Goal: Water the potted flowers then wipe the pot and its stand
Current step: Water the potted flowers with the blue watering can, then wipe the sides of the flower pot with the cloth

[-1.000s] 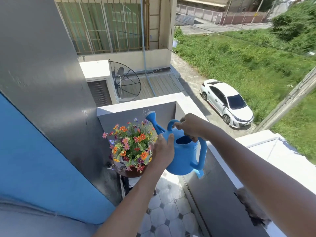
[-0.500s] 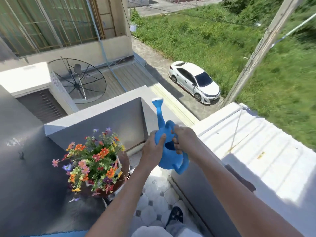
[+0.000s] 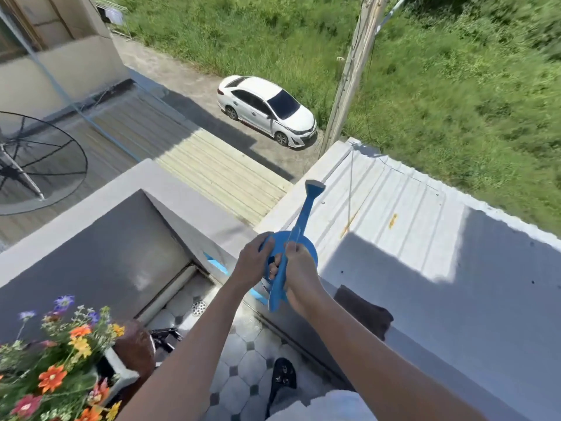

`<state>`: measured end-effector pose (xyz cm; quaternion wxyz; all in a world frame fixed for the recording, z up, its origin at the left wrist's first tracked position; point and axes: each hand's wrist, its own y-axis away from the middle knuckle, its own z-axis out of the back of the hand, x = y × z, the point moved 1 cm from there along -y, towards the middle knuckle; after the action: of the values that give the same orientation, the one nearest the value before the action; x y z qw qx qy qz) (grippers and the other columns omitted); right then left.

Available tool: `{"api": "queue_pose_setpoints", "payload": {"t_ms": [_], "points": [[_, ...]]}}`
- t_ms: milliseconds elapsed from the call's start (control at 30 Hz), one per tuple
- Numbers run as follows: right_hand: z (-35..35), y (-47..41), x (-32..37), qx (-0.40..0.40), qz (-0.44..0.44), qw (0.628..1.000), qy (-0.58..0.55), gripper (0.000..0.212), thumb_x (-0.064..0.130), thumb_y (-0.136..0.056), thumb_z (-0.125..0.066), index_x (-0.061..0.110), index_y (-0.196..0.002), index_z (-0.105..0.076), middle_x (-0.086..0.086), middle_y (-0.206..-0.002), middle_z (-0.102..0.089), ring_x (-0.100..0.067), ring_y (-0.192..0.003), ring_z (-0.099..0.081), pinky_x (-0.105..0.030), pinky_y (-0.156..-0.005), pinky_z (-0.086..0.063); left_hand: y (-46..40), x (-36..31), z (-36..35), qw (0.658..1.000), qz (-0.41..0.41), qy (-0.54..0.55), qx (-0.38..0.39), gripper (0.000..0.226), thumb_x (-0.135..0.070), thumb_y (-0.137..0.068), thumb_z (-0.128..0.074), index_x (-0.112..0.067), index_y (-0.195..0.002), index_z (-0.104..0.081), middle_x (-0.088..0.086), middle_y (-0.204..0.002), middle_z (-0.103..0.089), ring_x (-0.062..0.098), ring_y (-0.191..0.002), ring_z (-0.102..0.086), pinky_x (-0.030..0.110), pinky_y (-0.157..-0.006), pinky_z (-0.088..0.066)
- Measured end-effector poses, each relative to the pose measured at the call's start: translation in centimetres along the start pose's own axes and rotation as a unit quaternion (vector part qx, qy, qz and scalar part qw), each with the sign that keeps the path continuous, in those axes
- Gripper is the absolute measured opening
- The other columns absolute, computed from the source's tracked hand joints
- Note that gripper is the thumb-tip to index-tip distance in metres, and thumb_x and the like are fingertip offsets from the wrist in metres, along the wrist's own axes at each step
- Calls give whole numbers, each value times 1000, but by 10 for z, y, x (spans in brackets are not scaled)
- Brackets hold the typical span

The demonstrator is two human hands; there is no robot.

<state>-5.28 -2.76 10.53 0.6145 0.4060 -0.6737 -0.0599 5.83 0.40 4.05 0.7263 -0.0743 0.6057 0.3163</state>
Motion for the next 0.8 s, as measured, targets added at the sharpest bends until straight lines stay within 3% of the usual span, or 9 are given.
{"api": "queue_pose_setpoints", "payload": {"t_ms": [167,300,400,533,600,667,733,800], "points": [[20,-29,-7,-8,-23,999,-39,24,25,-109,-30,8,-118,-45,-9,-70,-54,-18,-57,-57,-36,-68,-57,-34,16,-13,999,8,-13,52,31,-35,-99,-44,-20,-116,-65,7,-96,-71,14,-82,-63,40,-80,-50],[19,-39,-20,-2,-9,1000,-21,19,24,-109,-33,11,-112,-46,-7,-69,-61,-21,-68,-66,-48,-88,-59,-39,26,-14,998,14,-4,67,32,-39,-100,-43,-23,-117,-64,17,-101,-70,18,-81,-60,43,-78,-51],[20,-42,-24,-8,4,1000,-18,18,25,-109,-34,15,-111,-48,-6,-67,-65,-25,-73,-68,-53,-91,-57,-40,24,-14,997,7,1,74,32,-38,-101,-42,-23,-118,-64,17,-104,-69,22,-85,-61,41,-80,-51],[28,-45,-26,-25,-11,999,40,21,32,-107,-40,16,-110,-52,-16,-86,-68,-27,-76,-71,-47,-83,-61,-40,23,-12,996,28,-31,77,28,-38,-100,-44,-27,-118,-63,8,-102,-70,17,-89,-64,38,-81,-51],[39,-43,-24,-46,-7,991,126,23,39,-105,-41,21,-105,-55,-12,-93,-70,-23,-75,-72,-36,-68,-62,-40,15,-12,995,30,-85,46,35,-43,-97,-47,-27,-124,-60,0,-117,-66,15,-107,-61,35,-93,-49],[54,-39,-18,-95,30,978,183,26,41,-104,-41,20,-104,-57,-8,-89,-69,-15,-67,-67,-27,-57,-53,-38,-2,-12,992,8,-122,-31,44,-46,-94,-50,-21,-130,-56,-6,-129,-59,10,-120,-52,33,-101,-42],[77,-37,-15,-149,73,964,206,23,40,-103,-44,21,-102,-58,-3,-86,-66,-14,-70,-63,-26,-59,-49,-29,-30,-20,987,-49,-120,-98,42,-44,-94,-51,-19,-127,-58,-7,-126,-59,8,-117,-52,31,-99,-43],[103,-36,-14,-194,90,950,228,15,36,-100,-48,25,-97,-57,2,-89,-65,-17,-80,-65,-33,-70,-54,-15,-62,-36,976,-133,-116,-131,34,-39,-94,-54,-18,-121,-60,-7,-117,-61,7,-108,-54,25,-93,-43]]}}
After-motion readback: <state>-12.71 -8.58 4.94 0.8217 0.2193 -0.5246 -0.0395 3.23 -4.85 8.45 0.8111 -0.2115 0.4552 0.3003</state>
